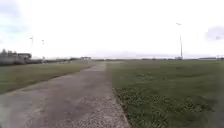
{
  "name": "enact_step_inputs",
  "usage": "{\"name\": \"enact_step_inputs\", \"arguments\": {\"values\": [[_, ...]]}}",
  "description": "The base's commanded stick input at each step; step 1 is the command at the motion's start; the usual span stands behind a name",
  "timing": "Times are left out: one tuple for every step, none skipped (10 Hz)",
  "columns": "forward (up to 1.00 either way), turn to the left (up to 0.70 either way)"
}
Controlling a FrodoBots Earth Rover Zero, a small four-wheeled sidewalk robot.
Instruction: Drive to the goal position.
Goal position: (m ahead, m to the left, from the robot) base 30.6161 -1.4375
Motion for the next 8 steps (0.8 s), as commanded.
{"name": "enact_step_inputs", "arguments": {"values": [[0.67,0.33],[0.75,0.32],[0.82,0.33],[0.82,0.33],[0.82,0.26],[0.86,0.16],[0.96,0.03],[0.99,0.01]]}}
